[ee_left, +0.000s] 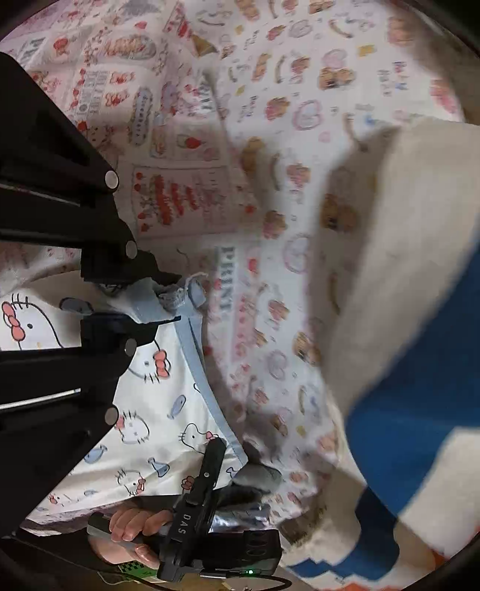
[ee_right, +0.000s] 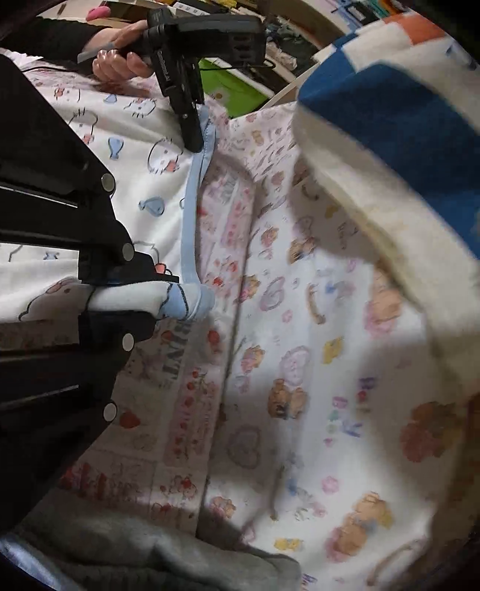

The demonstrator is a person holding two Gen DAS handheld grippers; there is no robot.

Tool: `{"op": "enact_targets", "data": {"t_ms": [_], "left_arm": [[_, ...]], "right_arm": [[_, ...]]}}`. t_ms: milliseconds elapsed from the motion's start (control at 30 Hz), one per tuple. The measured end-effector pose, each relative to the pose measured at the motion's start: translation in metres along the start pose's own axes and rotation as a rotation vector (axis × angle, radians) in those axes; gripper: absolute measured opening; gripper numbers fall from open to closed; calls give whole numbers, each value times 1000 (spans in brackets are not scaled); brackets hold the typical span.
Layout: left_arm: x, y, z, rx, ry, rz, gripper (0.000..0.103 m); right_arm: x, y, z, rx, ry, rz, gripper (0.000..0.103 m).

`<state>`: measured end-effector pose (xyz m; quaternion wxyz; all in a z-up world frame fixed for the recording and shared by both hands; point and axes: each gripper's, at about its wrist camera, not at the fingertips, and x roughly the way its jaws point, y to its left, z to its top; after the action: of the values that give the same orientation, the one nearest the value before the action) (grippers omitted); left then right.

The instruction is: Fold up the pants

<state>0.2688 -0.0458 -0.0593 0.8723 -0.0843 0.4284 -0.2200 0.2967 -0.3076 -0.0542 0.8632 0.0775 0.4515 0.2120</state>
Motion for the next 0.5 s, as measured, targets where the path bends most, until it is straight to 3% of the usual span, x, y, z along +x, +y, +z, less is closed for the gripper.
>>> {"op": "enact_targets", "data": {"t_ms": [267, 500], "left_arm": [[-72, -33, -13, 86, -128, -70, 9], [-124, -74, -87, 181, -152, -130, 9]], "right_arm": [[-75, 19, -14, -65, -121, 53, 8], [-140, 41, -75, -127, -161, 93, 8]]}}
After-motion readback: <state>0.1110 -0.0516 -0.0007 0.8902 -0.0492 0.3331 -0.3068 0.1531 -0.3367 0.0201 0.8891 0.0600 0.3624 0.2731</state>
